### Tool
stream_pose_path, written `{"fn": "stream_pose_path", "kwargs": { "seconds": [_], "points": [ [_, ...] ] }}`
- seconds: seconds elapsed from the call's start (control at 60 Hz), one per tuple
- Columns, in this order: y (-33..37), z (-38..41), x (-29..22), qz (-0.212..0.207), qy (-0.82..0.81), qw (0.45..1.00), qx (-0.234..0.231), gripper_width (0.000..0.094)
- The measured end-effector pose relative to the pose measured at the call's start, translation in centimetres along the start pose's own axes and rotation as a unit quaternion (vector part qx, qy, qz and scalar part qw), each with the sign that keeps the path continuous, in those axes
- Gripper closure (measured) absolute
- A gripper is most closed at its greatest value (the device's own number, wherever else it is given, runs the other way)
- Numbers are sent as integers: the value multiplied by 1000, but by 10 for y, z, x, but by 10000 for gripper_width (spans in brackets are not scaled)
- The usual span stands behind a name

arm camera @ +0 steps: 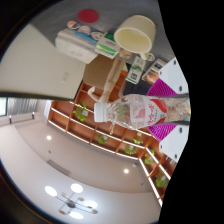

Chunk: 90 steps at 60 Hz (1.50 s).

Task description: Pour water

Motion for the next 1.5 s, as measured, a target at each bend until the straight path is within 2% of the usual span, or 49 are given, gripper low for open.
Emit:
{"fn": "stream_pose_path", "kwargs": {
  "seconds": [0.117,0.183,0.267,0.383,0.483,0.567,0.65,0.783,0.883,1.033,1.217,1.3,1.35,1.5],
  "points": [
    [22,2,-38,-26,213,970,114,581],
    [35,-16,-63,-40,303,931,201,575],
    [48,-40,-96,-51,382,879,279,574],
    [70,-67,-141,-72,441,819,360,575],
    [76,-102,-174,-76,458,790,401,576],
    [78,-151,-195,-64,456,783,419,574],
    [71,-164,-202,-53,446,779,436,575],
    [61,-202,-208,-57,425,798,423,575],
    [58,-227,-208,-42,414,801,431,559],
    [55,-229,-204,-44,423,806,412,543],
    [57,-230,-201,-35,428,802,416,369],
    [62,-229,-191,-16,432,798,420,202],
    [66,-227,-183,-8,433,799,417,137],
    [98,-216,-145,17,447,793,415,129]
  ]
}}
Point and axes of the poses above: the point between the fingertips, and its own axes, seen from behind it with the camera up: z to the left, x down, y backward, against the way the camera looks, the point moved 6 cm from there along y, backward, against the way the camera looks, and after that the axes turned 12 degrees about z, right-handed, at the moved point
